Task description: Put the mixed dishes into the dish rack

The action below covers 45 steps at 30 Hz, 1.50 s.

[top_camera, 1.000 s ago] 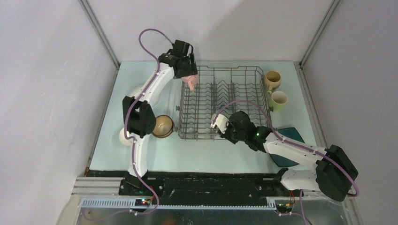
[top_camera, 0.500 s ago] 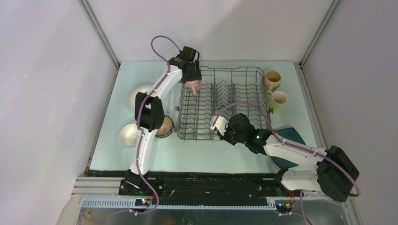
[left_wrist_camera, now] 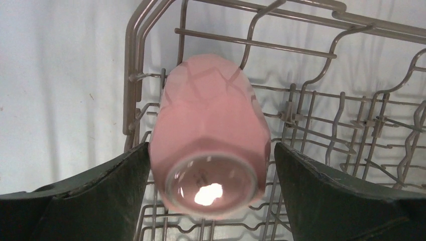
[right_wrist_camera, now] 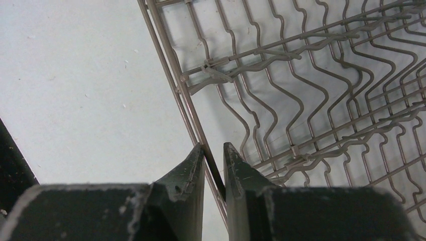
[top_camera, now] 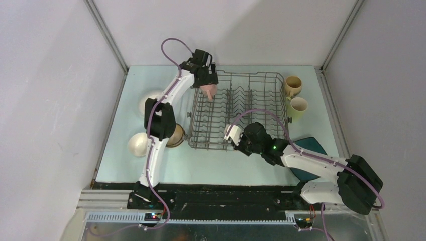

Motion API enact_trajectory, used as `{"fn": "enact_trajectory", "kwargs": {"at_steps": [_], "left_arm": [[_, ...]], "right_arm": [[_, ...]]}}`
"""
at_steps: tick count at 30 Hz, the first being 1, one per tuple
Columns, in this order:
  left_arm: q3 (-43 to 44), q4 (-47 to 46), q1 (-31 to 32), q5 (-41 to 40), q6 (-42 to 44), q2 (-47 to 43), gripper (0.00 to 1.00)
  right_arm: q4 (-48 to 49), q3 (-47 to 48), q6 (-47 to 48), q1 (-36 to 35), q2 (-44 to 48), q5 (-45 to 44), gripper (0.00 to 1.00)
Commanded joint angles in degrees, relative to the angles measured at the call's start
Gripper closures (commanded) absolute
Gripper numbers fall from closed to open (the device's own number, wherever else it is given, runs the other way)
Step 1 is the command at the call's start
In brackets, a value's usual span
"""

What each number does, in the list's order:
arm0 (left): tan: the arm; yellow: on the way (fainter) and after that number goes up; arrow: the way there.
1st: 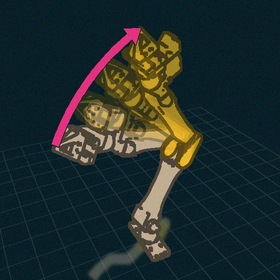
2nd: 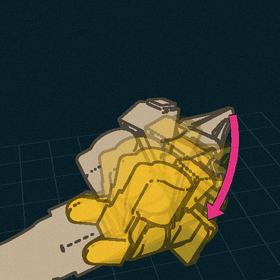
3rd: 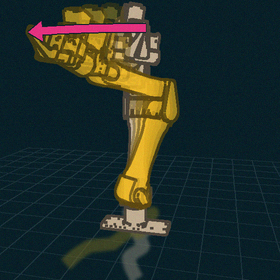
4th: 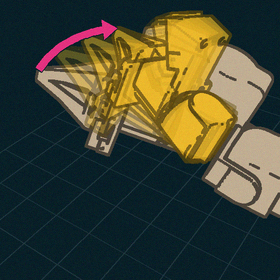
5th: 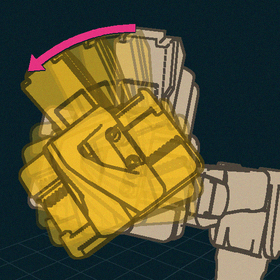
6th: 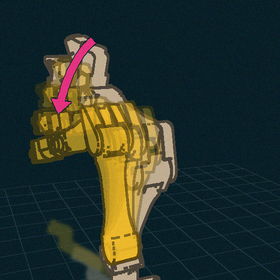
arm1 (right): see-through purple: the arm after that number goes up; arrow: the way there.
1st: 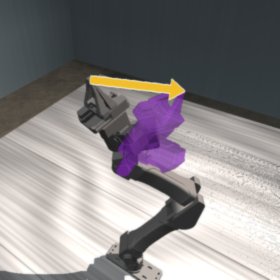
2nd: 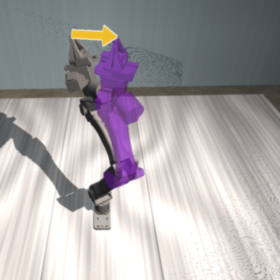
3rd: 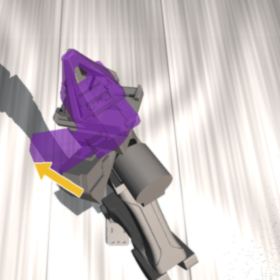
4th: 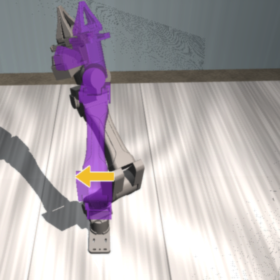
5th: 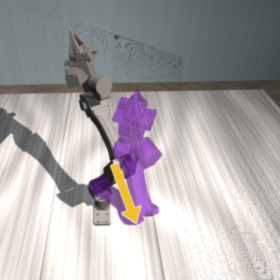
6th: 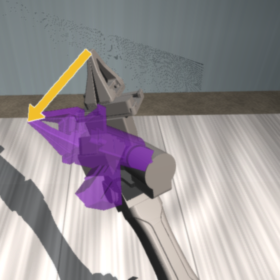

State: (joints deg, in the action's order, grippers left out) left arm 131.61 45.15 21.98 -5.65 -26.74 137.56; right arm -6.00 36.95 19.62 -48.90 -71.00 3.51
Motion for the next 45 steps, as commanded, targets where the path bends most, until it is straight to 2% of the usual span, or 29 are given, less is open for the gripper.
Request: {"fn": "enact_trajectory", "kwargs": {"at_steps": [1,9,17,21,24,26,28,33,45], "left_arm": [[3.05,0.19,-0.76,-0.56,2.08,-6.51,0.01],[2.57,0.86,-1.41,0.98,2.57,-9.08,0.0],[-3.57,-2.28,-1.41,2.14,4.0,-16.26,0.02],[-4.41,-2.02,-1.41,3.4,3.4,-15.37,0.24],[-4.43,-2.35,-1.41,3.69,2.65,-12.94,0.46],[-4.33,-2.93,-1.41,4.05,1.92,-11.42,0.55],[-4.15,-3.55,-1.41,4.95,1.24,-10.07,0.6],[-3.95,-6.53,-1.54,5.12,-0.5,-7.0,0.6],[-2.36,-15.98,-1.88,12.07,-8.46,-0.95,0.61]], "right_arm": [[5.2,-0.21,-2.68,0.05,-1.47,1.02,0.99],[5.39,-0.21,-3.03,0.63,-1.8,1.67,0.99],[8.27,0.66,-3.12,1.94,-4.54,2.71,0.99],[8.47,1.17,-2.84,2.51,-5.09,3.13,0.99],[8.6,1.19,-2.91,2.6,-5.16,3.4,0.99],[8.79,1.2,-2.98,2.69,-5.24,3.51,0.99],[8.95,1.2,-2.81,2.75,-5.4,3.52,0.99],[9.55,1.2,-2.51,2.87,-5.39,4.32,0.99],[9.23,1.55,-1.73,3.28,-5.55,6.18,1.0]]}}
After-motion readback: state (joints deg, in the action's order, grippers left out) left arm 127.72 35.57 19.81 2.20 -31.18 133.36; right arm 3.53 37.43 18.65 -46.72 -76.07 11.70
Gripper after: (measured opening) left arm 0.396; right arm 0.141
